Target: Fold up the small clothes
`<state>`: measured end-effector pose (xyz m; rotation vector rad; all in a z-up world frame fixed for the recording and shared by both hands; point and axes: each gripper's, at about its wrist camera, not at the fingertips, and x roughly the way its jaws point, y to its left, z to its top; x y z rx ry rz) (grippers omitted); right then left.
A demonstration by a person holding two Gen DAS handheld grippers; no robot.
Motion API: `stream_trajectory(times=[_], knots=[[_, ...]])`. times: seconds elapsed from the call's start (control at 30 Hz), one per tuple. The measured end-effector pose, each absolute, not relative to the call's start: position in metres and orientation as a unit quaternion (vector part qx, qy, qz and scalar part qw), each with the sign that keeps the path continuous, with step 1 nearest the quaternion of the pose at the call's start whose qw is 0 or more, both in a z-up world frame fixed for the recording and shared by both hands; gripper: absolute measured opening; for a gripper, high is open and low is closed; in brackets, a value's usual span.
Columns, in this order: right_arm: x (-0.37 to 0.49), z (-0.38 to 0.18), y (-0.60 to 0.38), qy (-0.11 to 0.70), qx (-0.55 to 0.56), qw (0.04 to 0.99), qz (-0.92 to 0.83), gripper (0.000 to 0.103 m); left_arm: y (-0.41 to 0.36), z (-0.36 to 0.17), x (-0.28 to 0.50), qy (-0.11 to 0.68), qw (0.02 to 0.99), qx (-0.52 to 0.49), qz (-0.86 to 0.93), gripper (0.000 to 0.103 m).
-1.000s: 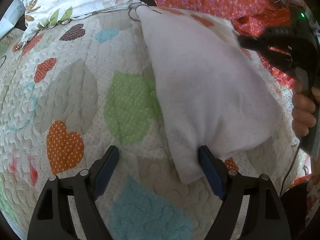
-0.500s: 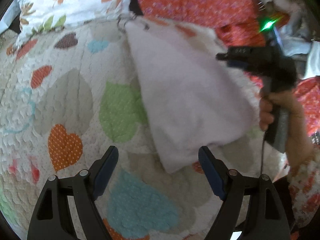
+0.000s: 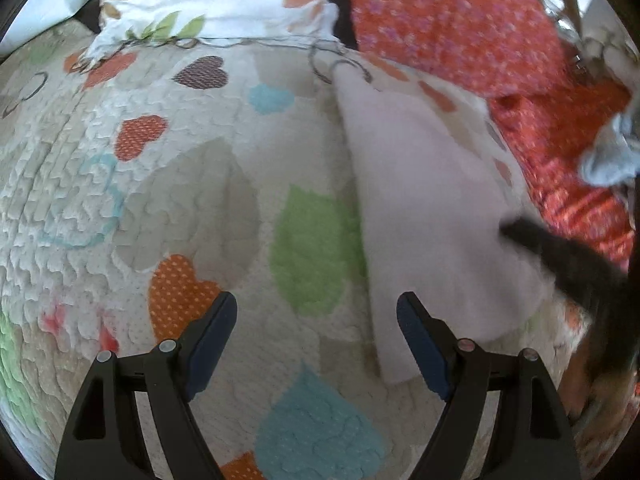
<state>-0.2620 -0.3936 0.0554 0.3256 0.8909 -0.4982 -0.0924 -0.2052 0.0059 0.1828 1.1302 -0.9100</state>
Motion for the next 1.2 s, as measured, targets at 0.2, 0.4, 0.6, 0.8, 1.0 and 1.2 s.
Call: stream_trajectory(times=[0.2, 0.4, 0.6, 0.8, 1.0, 1.2], knots=[[-0.257, 0.017, -0.348, 0.501, 0.089, 0.842, -0.179, 0.039, -0.198, 0.007, -0.081, 0.518, 0.754, 0.065, -0.398, 0.081], [-0.281, 0.001, -0.355, 0.560, 0.050, 0.808, -0.175, 0.046, -0.194, 0.006, -0.081, 0.522, 0.752, 0.066, -0.396, 0.081], [-0.308, 0.036, -0.378, 0.521, 0.098, 0.827, -0.189, 0.051, -0.195, 0.001, -0.082, 0.531, 0.747, 0.066, -0.395, 0.081], [-0.316, 0.046, -0.432, 0.450, 0.163, 0.833, -0.276, 0.076, -0.221, -0.014, -0.088, 0.563, 0.710, 0.053, -0.419, 0.081], [-0.330, -0.001, -0.512, 0.410, 0.362, 0.790, -0.278, 0.078, -0.257, -0.020, -0.083, 0.574, 0.683, 0.018, -0.452, 0.093], [-0.332, -0.040, -0.543, 0.309, 0.534, 0.771, -0.161, 0.086, -0.278, -0.022, -0.081, 0.566, 0.662, -0.026, -0.491, 0.102]])
